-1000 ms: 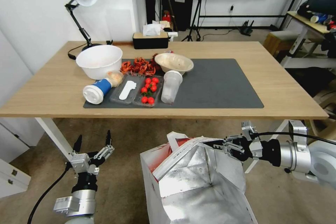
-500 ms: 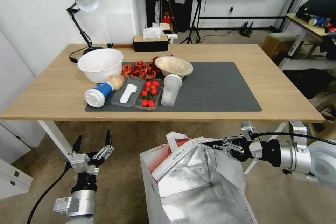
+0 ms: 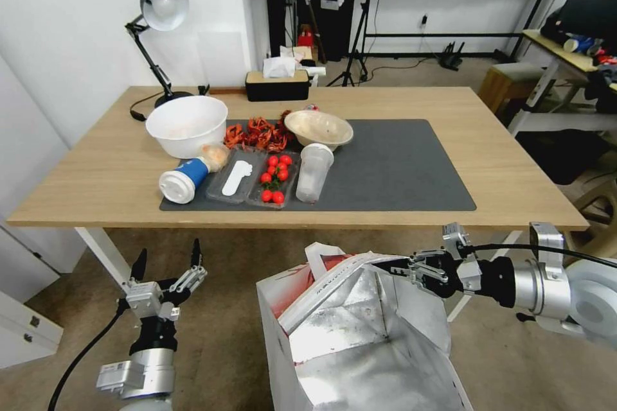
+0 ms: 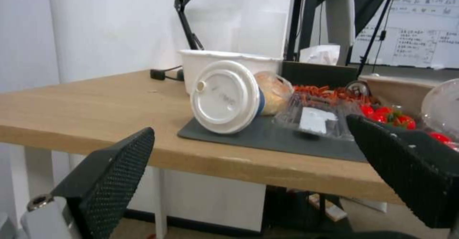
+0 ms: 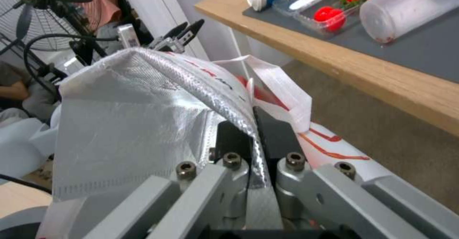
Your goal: Pick up the food delivery bag from the floor and place it on the table.
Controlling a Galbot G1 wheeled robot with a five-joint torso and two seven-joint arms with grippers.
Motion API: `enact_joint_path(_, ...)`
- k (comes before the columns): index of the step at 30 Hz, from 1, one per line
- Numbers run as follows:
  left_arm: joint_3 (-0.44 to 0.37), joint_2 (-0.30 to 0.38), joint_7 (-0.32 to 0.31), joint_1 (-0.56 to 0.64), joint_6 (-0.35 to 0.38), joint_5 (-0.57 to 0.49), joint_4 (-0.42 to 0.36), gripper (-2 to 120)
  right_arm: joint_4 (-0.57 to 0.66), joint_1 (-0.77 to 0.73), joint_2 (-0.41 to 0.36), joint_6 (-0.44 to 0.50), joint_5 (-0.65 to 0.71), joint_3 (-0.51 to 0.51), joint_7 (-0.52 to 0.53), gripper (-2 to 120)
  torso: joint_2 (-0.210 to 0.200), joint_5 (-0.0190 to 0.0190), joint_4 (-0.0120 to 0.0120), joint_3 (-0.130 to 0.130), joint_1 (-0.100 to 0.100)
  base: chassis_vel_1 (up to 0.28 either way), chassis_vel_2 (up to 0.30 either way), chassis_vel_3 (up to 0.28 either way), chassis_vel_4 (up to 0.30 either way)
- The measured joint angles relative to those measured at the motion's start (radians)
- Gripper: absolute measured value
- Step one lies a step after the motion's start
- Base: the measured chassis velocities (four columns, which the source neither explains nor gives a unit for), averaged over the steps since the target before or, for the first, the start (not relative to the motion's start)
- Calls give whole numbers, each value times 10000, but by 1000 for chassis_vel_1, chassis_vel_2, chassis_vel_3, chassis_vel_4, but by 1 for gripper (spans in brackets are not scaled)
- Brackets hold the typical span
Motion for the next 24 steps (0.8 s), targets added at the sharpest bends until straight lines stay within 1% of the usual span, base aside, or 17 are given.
enact_joint_path(7, -4, 13, -40, -17, -78, -52, 17, 100, -21, 13, 12, 2, -24, -43, 0, 0, 51, 0, 0, 32, 20, 0, 0, 0, 0)
enact_joint_path(12, -4, 27, -146, -50, -79, -93, 41, 100, -46, 14, 30, 3, -55, -61, 0, 0, 28, 0, 0, 20, 12, 0, 0, 0, 0)
enact_joint_path(24, -28, 47, -173, -50, -78, -135, 9, 100, -38, 18, 14, 9, -62, -62, -4, 0, -22, 0, -1, -9, -13, 0, 0, 0, 0)
